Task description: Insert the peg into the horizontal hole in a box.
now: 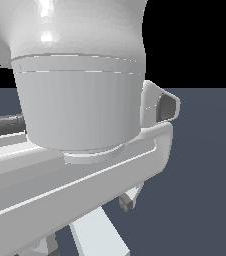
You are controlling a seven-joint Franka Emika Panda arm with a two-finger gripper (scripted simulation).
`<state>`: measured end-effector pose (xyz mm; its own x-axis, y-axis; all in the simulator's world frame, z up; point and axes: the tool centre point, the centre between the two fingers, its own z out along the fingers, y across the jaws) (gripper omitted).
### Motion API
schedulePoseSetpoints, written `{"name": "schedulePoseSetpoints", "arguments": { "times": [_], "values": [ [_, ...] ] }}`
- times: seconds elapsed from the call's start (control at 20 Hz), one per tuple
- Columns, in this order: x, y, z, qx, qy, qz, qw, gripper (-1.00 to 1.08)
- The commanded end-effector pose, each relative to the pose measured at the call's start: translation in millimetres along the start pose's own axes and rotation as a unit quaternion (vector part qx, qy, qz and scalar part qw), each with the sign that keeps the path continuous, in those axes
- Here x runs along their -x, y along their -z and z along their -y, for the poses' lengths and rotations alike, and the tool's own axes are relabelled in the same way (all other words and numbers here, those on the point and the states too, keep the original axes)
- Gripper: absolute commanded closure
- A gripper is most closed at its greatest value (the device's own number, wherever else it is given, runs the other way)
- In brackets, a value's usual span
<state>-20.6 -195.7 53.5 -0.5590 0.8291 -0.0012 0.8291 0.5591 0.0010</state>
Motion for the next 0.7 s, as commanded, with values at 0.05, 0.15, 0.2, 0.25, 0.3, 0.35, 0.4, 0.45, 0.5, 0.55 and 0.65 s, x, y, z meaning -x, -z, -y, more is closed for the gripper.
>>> {"name": "schedulePoseSetpoints", "arguments": {
  "times": [0.05,0.15,0.2,0.25,0.3,0.35,0.4,0.45,0.5,0.55,0.65],
  "values": [
    [-1,-19,1,0.0,0.0,-0.001,1.0,-0.92],
    [-1,-27,1,0.0,0.0,-0.001,1.0,-0.92],
    [-1,-30,0,0.0,0.0,-0.001,1.0,-0.92],
    [-1,-32,0,0.0,0.0,-0.001,1.0,-0.92],
    [-1,-33,0,0.0,0.0,-0.001,1.0,-0.92],
    [-1,-34,0,0.0,0.0,-0.001,1.0,-0.92],
    [0,-34,0,0.0,0.0,-0.001,1.0,-0.92],
    [0,-34,0,0.0,0.0,-0.001,1.0,1.08],
    [0,-34,0,0.0,0.0,-0.001,1.0,1.08],
    [0,-34,0,0.0,0.0,-0.001,1.0,1.08],
    [0,-34,0,0.0,0.0,-0.001,1.0,1.08]
  ]
}}
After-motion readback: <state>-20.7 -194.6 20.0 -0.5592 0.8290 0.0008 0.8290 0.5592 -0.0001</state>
